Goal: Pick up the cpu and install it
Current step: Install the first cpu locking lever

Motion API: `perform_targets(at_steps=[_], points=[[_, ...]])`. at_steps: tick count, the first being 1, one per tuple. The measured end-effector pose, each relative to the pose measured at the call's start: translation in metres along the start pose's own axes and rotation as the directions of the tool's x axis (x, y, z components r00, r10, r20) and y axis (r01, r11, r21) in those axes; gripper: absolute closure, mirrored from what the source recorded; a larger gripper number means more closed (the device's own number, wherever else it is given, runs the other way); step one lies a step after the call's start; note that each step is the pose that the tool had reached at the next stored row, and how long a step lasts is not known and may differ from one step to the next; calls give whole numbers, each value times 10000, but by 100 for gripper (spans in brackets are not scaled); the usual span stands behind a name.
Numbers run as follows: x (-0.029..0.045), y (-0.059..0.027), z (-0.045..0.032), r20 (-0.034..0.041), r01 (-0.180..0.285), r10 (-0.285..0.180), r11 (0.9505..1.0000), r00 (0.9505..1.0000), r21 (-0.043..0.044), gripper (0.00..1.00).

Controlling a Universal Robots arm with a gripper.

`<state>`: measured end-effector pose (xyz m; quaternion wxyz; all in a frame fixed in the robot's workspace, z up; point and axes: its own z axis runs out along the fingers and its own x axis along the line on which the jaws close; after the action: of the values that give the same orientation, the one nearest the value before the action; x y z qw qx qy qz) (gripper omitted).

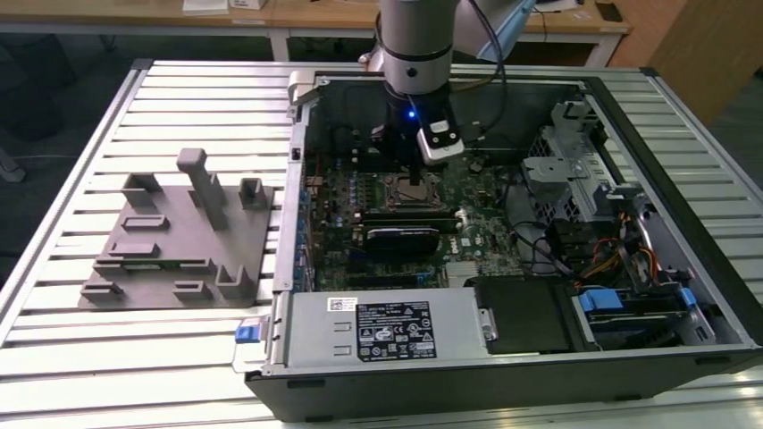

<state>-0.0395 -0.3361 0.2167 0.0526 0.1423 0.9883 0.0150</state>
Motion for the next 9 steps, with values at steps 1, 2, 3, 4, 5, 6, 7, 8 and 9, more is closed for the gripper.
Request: perform_targets(at_steps=[1, 2, 3, 4, 5, 6, 7, 8, 9], points=[[-1, -3, 0, -12, 9, -9, 9999, 10000, 112, 89], [-3, -3, 0, -24, 22, -21, 9997, 10000, 232, 89], [-3, -4, 1, -36, 35, -34, 9994, 10000, 353, 89], [-4, -4, 1, -47, 48, -46, 9989, 10000, 476, 89], [-4, -3, 3, -57, 60, -57, 9982, 10000, 590, 89], [-4, -3, 5, -63, 69, -65, 9977, 10000, 681, 89], [-4, -3, 5, -62, 72, -68, 9974, 10000, 712, 89], [-4, -4, 4, -62, 73, -69, 9974, 10000, 716, 89], [-4, -4, 4, -62, 74, -70, 9974, 10000, 718, 89]])
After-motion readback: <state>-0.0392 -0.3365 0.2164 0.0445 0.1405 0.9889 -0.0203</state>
